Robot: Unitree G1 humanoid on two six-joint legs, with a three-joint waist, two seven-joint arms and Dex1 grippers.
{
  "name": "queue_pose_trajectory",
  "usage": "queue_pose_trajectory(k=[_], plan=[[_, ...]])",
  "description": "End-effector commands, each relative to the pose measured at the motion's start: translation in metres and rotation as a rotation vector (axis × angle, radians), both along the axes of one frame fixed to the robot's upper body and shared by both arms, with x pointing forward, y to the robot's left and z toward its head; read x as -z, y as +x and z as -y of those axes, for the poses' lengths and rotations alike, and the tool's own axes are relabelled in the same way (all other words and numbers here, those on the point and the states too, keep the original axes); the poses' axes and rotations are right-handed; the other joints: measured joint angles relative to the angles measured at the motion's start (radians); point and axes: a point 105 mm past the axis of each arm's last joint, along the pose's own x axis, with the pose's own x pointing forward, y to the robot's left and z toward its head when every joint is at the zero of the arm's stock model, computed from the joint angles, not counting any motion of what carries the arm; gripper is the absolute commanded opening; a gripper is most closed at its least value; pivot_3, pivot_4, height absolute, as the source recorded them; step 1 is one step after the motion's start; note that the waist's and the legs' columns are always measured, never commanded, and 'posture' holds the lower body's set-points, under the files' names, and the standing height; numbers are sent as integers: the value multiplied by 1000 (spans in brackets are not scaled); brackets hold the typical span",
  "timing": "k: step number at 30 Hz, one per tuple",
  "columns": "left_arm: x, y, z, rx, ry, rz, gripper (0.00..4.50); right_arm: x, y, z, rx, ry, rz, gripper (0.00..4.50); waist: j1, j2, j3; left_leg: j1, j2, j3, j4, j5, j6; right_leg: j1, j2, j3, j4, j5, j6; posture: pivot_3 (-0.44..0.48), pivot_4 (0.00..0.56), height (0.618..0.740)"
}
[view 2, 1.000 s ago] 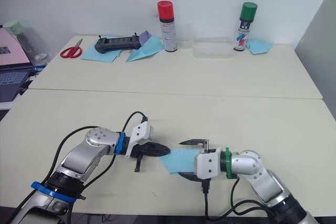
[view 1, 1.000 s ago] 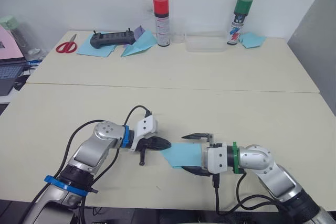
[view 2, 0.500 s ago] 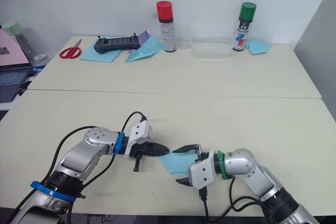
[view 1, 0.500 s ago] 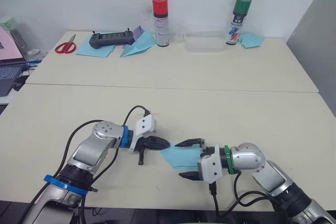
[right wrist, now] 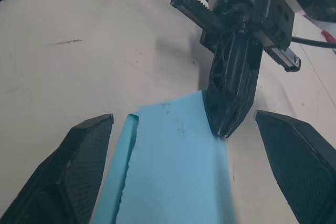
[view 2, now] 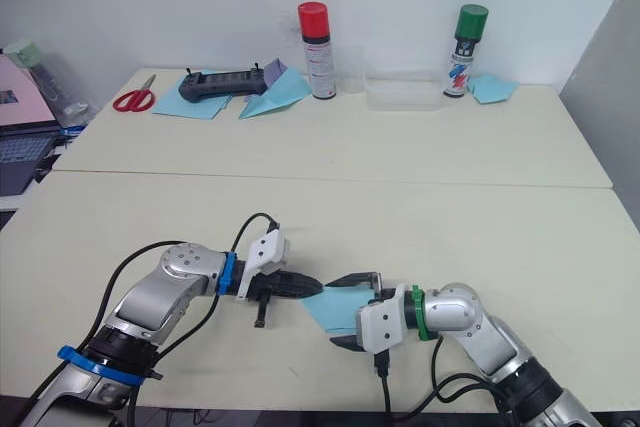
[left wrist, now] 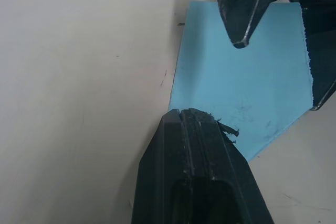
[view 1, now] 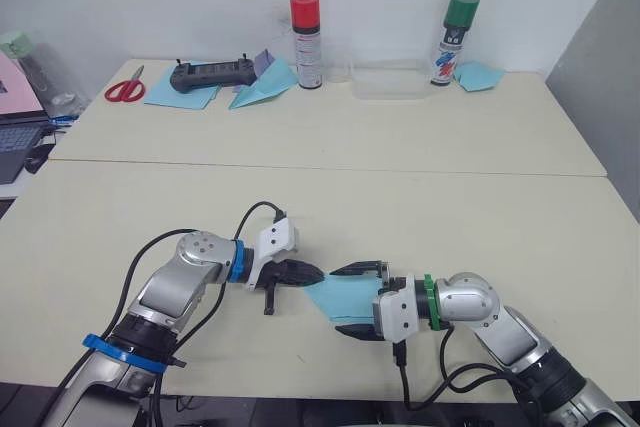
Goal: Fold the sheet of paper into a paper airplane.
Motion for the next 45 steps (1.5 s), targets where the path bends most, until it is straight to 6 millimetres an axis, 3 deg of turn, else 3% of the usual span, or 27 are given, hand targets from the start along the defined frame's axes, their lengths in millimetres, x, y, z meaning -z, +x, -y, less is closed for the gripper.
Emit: queue_pose_trajectory(k=[1,13,17,26,32,45], plan=[[7,-2,0,-3,26,-19,35,-14,5,-2,20,47,18,4500,0,0,0,0,0,0,0,0,0,0,0,0,0,0,0,0,150,740],[5,0,1,-7,23,-15,35,-13,8,-5,49,48,-13,4500,0,0,0,0,0,0,0,0,0,0,0,0,0,0,0,0,150,740],[5,0,0,-7,26,-15,0,-13,5,-4,35,48,-28,3593,0,0,0,0,0,0,0,0,0,0,0,0,0,0,0,0,150,740],[3,3,2,-10,27,-19,0,-14,6,0,55,69,-79,237,-1,0,0,0,0,0,0,0,0,0,0,0,0,0,0,0,150,740],[9,1,-4,11,68,-12,0,-20,7,3,88,99,-162,237,-1,0,0,0,0,0,0,0,0,0,0,0,0,0,0,0,150,740],[14,1,-4,47,93,6,0,-30,23,5,326,243,-563,237,-3,0,0,0,0,0,0,0,0,0,0,0,0,0,0,0,150,740]])
